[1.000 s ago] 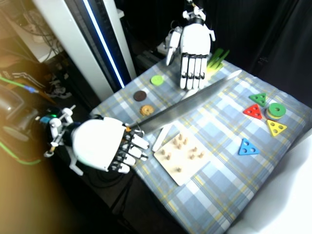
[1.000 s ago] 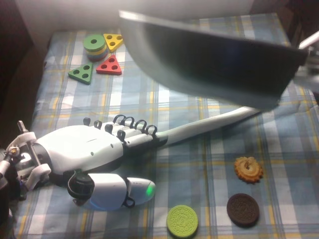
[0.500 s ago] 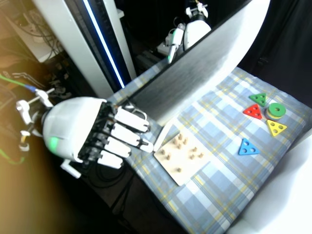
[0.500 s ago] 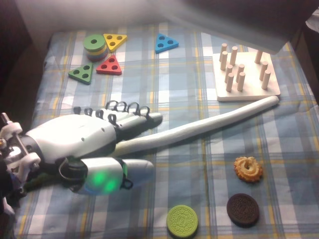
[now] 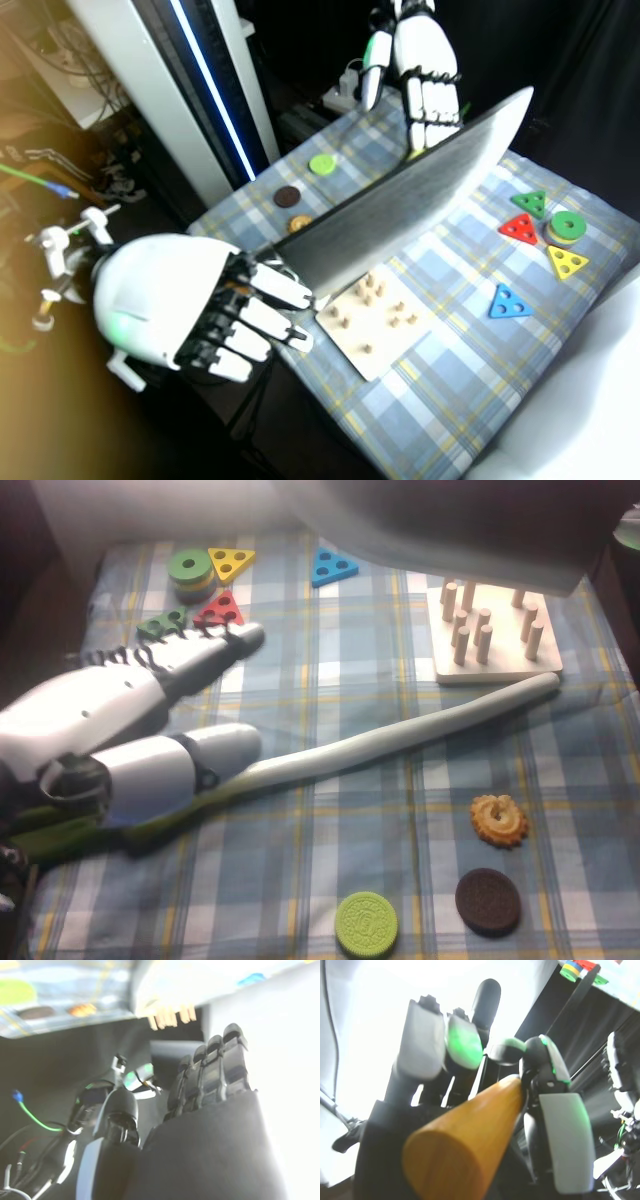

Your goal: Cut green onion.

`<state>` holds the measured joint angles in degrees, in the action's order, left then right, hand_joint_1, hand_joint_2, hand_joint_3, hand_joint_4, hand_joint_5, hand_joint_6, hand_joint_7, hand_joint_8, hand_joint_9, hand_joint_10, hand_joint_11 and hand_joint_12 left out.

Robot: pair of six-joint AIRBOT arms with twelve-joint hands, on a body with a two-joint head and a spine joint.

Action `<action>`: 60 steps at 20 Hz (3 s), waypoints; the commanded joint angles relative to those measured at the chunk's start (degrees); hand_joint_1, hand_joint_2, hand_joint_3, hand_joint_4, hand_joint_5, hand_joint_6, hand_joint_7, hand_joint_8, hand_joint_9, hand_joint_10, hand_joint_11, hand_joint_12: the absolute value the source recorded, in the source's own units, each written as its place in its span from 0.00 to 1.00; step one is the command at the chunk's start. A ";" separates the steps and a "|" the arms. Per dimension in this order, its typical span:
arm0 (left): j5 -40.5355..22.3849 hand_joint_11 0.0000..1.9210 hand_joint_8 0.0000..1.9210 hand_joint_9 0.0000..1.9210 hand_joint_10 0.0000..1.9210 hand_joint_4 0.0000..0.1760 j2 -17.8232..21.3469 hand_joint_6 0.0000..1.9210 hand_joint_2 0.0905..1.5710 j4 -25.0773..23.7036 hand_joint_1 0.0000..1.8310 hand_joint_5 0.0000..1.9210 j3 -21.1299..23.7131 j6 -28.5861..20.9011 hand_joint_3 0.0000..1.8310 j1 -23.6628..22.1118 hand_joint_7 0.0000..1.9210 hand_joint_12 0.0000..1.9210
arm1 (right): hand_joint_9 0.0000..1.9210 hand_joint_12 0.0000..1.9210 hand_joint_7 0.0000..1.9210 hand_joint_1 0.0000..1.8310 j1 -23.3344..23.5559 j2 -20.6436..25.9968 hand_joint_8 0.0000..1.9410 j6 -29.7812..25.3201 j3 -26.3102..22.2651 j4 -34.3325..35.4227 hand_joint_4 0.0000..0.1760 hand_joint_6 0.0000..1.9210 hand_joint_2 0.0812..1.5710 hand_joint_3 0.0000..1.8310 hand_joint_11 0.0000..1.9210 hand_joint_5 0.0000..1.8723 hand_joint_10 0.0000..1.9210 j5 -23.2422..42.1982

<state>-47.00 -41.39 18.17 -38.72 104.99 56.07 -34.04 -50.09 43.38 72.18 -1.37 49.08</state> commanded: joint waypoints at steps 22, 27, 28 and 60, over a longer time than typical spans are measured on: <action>-24.43 0.00 0.00 0.00 0.00 0.00 3.87 0.00 0.89 7.58 0.00 0.00 2.74 -0.17 0.00 6.89 0.00 0.00 | 0.73 1.00 0.66 0.29 6.74 2.35 1.00 -0.59 1.25 -8.90 0.88 1.00 0.92 0.00 0.78 0.51 1.00 -7.56; -24.47 0.00 0.00 0.00 0.00 0.00 3.88 0.00 0.90 7.64 0.00 0.00 2.82 -0.17 0.01 7.08 0.00 0.00 | 0.72 1.00 0.64 0.26 6.74 2.76 1.00 -0.59 1.67 -10.47 0.66 1.00 0.93 0.00 0.77 0.49 1.00 -11.10; -24.48 0.00 0.00 0.00 0.00 0.00 3.88 0.00 0.90 7.64 0.00 0.00 2.84 -0.17 0.01 7.08 0.00 0.00 | 0.71 1.00 0.63 0.27 6.74 2.76 1.00 -0.58 1.80 -10.73 0.58 1.00 0.93 0.00 0.77 0.48 1.00 -11.72; -27.74 0.00 0.00 0.00 0.00 0.00 4.91 0.00 0.90 7.39 0.00 0.01 3.81 -0.18 0.00 8.09 0.00 0.00 | 0.68 1.00 0.61 0.28 8.41 2.20 1.00 -1.33 1.70 -13.21 0.44 1.00 0.92 0.00 0.73 0.48 1.00 -15.02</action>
<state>-67.79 -36.86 26.81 -35.03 104.99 64.36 -26.63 -48.36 42.35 73.73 -16.29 28.25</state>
